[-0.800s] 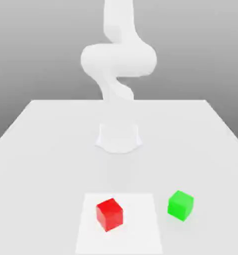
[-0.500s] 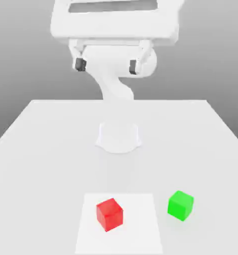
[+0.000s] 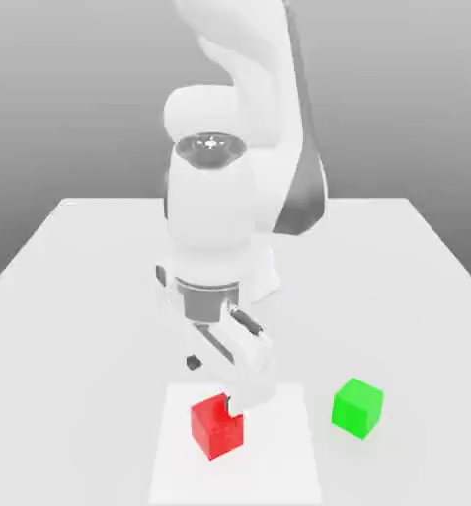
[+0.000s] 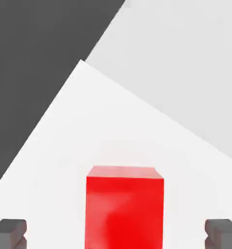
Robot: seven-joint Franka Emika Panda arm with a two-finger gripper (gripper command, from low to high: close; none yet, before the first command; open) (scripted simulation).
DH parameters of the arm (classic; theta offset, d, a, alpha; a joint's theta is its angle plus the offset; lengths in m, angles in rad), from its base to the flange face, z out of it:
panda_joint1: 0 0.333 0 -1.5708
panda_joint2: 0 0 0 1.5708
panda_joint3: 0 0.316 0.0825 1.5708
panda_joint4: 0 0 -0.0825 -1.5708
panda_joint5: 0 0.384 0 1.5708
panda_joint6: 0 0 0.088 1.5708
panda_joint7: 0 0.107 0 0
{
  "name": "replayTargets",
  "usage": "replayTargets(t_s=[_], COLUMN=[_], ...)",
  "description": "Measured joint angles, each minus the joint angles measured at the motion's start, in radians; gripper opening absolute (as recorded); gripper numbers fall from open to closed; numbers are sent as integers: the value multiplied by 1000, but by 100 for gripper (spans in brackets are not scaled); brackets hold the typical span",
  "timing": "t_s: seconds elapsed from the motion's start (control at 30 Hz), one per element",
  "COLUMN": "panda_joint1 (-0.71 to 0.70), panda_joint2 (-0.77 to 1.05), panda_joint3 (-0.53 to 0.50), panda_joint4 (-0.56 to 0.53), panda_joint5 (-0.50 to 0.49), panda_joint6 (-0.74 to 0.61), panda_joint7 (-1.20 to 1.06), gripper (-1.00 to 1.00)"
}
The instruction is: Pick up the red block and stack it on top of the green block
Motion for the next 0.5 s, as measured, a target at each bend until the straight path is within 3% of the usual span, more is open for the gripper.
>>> replayTargets(t_s=[0.17, 0.2, 0.5], panda_joint1=[54, 65, 47], panda_joint2=[137, 156, 114], panda_joint3=[-74, -88, -63], panda_joint4=[19, 21, 16], panda_joint5=[-90, -104, -73], panda_joint6=[111, 127, 95], panda_joint7=[69, 79, 57], gripper=[0, -100, -100])
